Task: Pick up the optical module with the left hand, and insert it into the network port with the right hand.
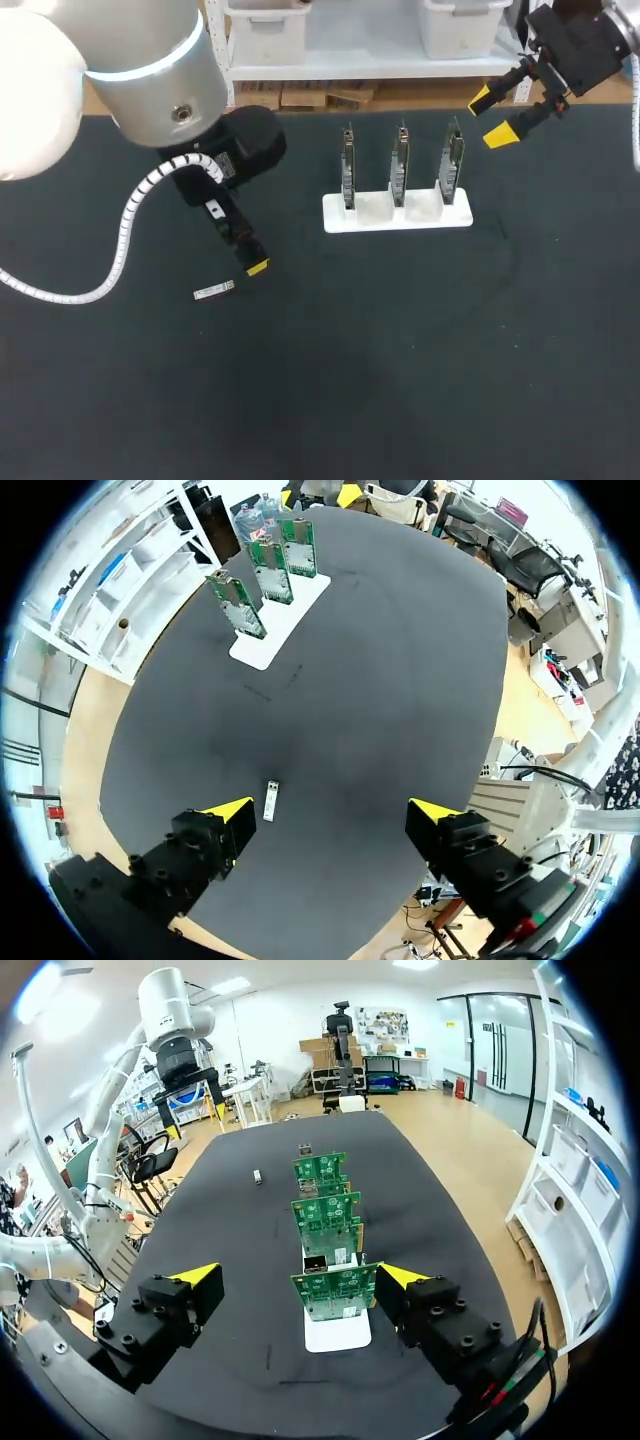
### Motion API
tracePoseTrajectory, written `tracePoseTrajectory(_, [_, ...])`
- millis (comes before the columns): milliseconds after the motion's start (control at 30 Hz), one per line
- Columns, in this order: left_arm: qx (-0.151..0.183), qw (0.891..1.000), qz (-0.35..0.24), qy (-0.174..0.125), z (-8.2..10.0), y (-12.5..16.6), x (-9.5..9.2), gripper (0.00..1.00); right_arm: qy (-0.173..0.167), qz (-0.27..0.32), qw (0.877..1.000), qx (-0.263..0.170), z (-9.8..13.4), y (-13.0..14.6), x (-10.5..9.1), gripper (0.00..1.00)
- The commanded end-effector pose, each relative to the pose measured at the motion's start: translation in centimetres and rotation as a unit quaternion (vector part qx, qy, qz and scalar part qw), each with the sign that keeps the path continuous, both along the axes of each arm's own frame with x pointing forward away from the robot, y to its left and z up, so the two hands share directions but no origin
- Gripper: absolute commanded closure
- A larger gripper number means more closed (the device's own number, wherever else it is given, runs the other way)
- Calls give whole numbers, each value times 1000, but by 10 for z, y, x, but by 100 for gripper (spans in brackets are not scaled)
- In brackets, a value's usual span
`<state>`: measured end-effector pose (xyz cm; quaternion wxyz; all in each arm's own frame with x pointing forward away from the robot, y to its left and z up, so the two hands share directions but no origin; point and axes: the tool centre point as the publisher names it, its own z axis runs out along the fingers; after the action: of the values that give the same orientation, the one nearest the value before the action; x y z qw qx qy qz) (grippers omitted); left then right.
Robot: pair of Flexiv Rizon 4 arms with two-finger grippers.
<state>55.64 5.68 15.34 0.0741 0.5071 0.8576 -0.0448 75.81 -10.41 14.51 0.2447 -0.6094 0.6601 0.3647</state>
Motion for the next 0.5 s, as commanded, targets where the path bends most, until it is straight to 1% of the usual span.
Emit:
tracePoseTrajectory(33, [1,1000,-1,2,0,0,2,0,-2,-2,1000,0,0,0,-2,0])
tracePoseTrajectory(267, [1,1000,-1,2,0,0,2,0,-2,-2,1000,0,0,0,-2,0])
tracePoseTrajectory(300, [25,999,-39,-12,0,-13,10,0,-2,-2,1000,0,0,0,-2,0])
tracePoseTrajectory(367, [75,989,-119,-40,-2,-32,17,0,-2,-2,1000,0,0,0,-2,0])
tracePoseTrajectory(433, [84,986,-141,-21,-6,-39,22,0,-2,-2,1000,0,0,0,-2,0])
tracePoseTrajectory(500, [90,982,-163,-27,-10,-41,23,0,-2,-2,1000,0,0,0,-2,0])
